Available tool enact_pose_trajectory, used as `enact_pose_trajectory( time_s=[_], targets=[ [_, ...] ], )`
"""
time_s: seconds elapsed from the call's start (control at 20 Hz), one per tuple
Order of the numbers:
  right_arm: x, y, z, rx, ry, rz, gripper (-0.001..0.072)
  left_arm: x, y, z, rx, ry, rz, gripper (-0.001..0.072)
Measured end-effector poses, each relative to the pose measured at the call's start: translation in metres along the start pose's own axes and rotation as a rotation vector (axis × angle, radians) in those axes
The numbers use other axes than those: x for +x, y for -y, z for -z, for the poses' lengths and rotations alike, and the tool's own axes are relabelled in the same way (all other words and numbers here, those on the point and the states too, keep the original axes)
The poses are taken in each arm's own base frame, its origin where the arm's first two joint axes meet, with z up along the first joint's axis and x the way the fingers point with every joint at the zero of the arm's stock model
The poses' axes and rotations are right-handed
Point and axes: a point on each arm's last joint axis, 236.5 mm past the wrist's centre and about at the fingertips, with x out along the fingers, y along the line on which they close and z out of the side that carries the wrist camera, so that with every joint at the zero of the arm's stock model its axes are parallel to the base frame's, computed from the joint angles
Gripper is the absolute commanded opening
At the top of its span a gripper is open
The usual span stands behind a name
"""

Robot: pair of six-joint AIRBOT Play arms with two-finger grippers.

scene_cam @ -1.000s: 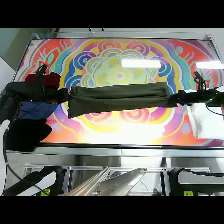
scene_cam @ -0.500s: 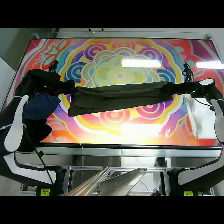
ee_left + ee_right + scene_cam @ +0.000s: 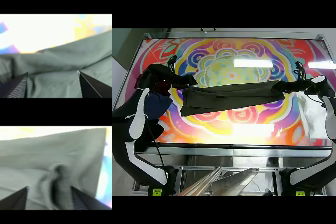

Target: Fold the shirts.

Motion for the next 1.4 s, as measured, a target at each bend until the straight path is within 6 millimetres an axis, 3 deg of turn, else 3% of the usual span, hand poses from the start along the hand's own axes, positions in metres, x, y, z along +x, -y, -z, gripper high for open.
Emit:
enact_pose_trajectory(
  time_s=[0.2, 0.5, 0.65, 0.75, 0.8, 1.0, 1.05, 1.2, 1.4],
  targets=[
    [-0.003, 0.030, -0.006, 0.008, -0.060, 0.082, 0.0621, -0.022, 0.016, -0.027, 0.013, 0.054, 0.015, 0.0695],
    [0.022, 0.027, 0.006, 0.055, -0.165, -0.018, 0.0615, -0.043, 0.038, -0.040, 0.024, 0.061, 0.039, 0.0694],
    [0.035, 0.022, 0.017, 0.067, -0.202, -0.085, 0.0353, -0.043, 0.052, -0.033, 0.044, 0.028, 0.054, 0.0694],
    [0.040, 0.016, 0.023, 0.053, -0.221, -0.128, 0.0111, -0.039, 0.062, -0.028, 0.057, 0.010, 0.062, 0.0693],
    [0.042, 0.014, 0.025, 0.044, -0.223, -0.146, 0.0023, -0.035, 0.067, -0.025, 0.062, 0.000, 0.067, 0.0630],
    [0.043, 0.012, 0.023, 0.024, -0.214, -0.165, 0.0026, -0.007, 0.089, -0.002, 0.091, -0.070, 0.084, 0.0208],
    [0.043, 0.013, 0.022, 0.022, -0.208, -0.166, 0.0026, 0.003, 0.095, 0.006, 0.099, -0.091, 0.087, 0.0143],
    [0.037, 0.012, 0.017, 0.002, -0.200, -0.157, 0.0026, 0.039, 0.119, 0.031, 0.130, -0.144, 0.103, 0.0024],
    [-0.001, -0.022, 0.001, -0.050, -0.183, -0.203, 0.0026, 0.099, 0.164, 0.068, 0.162, -0.216, 0.152, 0.0024]
  ],
)
